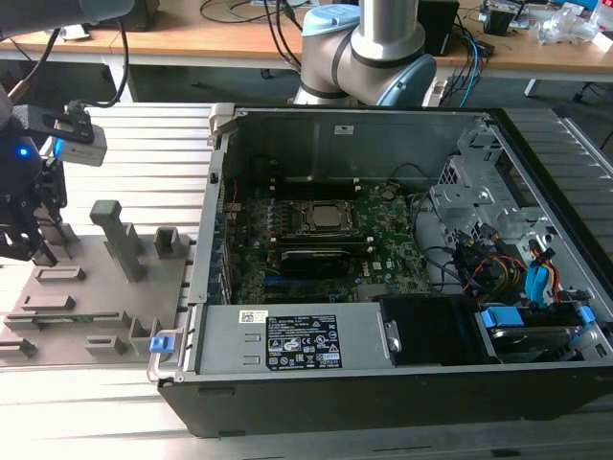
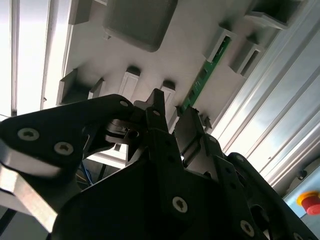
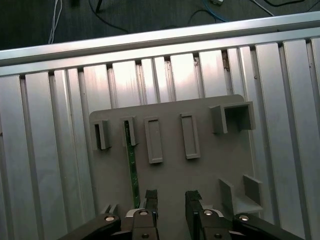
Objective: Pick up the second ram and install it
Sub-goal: 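Pick up the second ram and move it above second insertion slot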
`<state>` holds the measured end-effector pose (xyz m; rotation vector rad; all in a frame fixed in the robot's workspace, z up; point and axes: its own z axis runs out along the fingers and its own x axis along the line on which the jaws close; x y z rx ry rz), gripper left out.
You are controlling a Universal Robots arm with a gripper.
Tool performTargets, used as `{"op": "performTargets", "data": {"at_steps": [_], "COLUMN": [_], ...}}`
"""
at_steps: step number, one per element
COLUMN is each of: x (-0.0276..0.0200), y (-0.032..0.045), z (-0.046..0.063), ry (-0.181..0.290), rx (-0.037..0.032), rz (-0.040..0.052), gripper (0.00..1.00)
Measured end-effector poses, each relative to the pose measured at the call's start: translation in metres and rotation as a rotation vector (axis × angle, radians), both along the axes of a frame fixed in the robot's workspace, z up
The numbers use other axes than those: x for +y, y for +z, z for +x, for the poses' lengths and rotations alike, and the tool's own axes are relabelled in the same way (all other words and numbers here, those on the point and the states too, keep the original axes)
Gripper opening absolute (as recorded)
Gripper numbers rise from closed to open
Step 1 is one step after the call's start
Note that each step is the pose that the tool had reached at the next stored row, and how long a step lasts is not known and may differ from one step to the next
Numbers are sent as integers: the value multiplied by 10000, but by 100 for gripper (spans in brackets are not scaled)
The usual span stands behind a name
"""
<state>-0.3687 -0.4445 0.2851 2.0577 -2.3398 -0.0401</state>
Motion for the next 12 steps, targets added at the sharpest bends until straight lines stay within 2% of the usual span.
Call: {"op": "performTargets", "data": {"at_steps": [12], "x": [0], "y": [-82], "z": [0], "ry": [0], "rx": [-1], "rz": [0], "gripper": [36]}}
